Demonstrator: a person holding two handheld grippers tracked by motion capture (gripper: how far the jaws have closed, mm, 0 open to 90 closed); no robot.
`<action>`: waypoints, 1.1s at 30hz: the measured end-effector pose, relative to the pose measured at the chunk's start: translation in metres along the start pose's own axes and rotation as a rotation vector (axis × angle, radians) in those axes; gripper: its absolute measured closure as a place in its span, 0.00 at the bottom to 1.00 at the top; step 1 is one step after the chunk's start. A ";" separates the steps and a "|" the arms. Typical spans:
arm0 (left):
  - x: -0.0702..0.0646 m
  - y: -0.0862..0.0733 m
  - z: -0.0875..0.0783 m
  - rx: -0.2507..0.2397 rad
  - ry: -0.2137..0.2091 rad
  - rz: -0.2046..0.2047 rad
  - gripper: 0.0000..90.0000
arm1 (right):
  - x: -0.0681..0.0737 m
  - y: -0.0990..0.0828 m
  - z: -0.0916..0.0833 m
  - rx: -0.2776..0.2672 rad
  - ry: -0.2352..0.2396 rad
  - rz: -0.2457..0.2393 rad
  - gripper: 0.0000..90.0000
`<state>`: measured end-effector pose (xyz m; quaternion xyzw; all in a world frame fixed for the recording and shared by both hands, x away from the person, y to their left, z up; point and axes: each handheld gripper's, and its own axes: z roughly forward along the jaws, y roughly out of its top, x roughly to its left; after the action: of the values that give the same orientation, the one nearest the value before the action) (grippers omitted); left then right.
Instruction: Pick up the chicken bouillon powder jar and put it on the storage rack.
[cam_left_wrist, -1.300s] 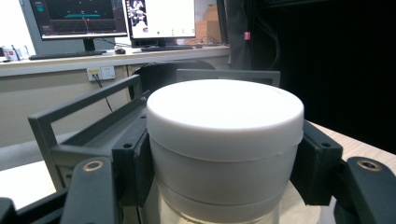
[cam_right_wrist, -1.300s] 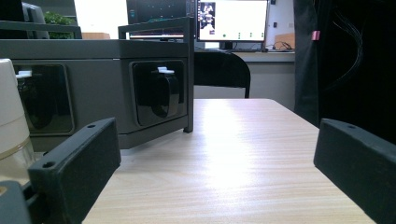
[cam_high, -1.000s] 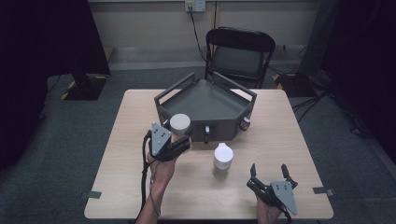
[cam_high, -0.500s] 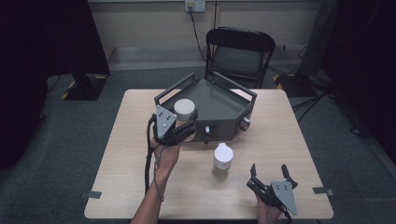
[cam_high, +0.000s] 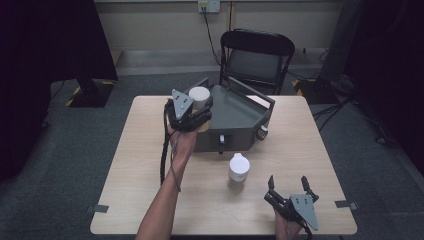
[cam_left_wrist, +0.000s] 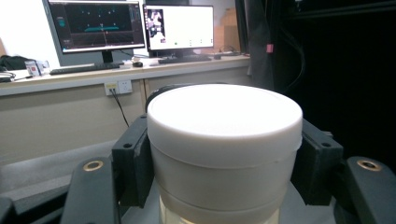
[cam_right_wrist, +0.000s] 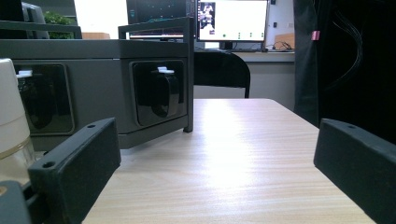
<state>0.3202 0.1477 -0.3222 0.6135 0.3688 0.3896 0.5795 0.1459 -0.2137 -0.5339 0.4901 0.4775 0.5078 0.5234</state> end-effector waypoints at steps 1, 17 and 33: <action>0.001 0.001 0.004 0.009 0.000 0.002 0.38 | 0.000 0.000 0.000 0.000 0.000 0.000 0.00; 0.003 -0.004 0.042 0.083 0.046 -0.038 0.38 | -0.001 0.000 0.000 0.000 0.004 0.001 0.00; -0.001 -0.010 0.046 0.104 0.065 -0.044 0.38 | 0.000 0.000 0.000 0.000 0.000 0.000 0.00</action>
<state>0.3615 0.1283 -0.3336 0.6216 0.4204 0.3768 0.5431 0.1457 -0.2137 -0.5339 0.4901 0.4776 0.5079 0.5232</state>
